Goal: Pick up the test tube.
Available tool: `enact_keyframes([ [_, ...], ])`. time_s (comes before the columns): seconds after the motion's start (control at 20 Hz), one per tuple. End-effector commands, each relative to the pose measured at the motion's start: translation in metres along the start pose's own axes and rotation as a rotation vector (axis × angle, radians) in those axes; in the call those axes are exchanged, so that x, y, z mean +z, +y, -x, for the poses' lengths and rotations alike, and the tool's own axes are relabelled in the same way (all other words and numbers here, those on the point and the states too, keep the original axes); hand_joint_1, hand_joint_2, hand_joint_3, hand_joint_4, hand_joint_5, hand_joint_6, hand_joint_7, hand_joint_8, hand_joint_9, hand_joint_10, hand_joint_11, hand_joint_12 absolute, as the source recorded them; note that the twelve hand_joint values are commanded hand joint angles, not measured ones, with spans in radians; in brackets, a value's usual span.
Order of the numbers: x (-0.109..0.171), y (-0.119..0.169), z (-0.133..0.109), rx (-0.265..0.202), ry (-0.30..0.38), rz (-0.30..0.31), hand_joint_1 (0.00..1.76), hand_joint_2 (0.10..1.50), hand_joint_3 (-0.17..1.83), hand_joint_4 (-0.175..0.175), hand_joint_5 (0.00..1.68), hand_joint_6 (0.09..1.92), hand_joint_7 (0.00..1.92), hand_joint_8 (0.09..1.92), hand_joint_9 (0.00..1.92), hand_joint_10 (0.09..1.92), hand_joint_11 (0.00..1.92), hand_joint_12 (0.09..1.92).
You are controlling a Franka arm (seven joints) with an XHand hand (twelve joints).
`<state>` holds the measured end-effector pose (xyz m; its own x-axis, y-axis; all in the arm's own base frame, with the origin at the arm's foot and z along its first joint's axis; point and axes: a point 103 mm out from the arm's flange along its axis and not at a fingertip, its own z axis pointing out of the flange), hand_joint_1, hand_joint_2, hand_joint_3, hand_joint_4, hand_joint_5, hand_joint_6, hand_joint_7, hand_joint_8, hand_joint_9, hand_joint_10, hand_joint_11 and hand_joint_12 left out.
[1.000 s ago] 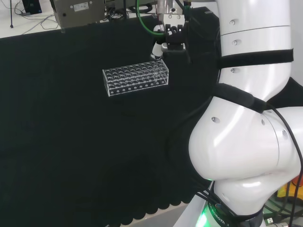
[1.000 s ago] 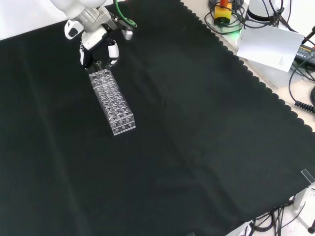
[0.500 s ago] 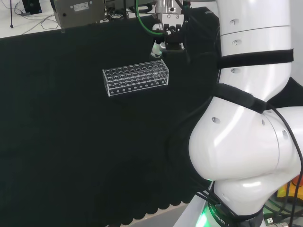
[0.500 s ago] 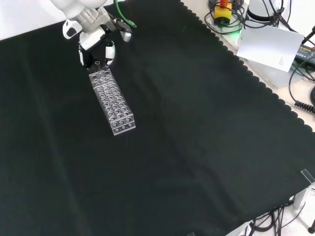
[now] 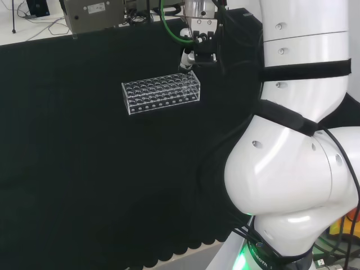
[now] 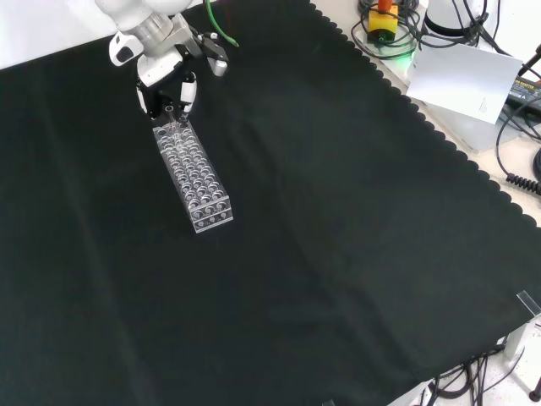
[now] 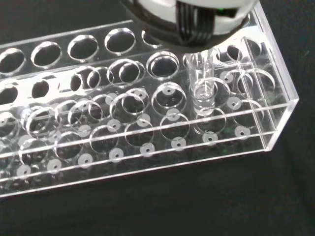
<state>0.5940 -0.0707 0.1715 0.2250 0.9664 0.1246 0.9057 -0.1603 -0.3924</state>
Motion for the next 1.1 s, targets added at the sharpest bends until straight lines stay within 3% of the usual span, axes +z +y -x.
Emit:
enact_keyframes([
  [0.05, -0.006, 0.000, 0.000, 0.009, 0.060, 0.049, 1.41, 1.00, 0.03, -0.175, 1.12, 0.48, 1.21, 0.95, 1.23, 0.57, 1.24, 0.85],
  [0.6, -0.012, -0.004, -0.001, 0.004, 0.068, 0.044, 1.41, 1.02, 0.00, -0.175, 1.09, 0.52, 1.21, 0.96, 1.24, 0.55, 1.26, 0.85],
  [1.1, -0.039, -0.015, 0.002, -0.005, 0.132, 0.074, 1.41, 1.01, 0.00, -0.175, 1.09, 0.51, 1.21, 0.96, 1.24, 0.54, 1.26, 0.85],
])
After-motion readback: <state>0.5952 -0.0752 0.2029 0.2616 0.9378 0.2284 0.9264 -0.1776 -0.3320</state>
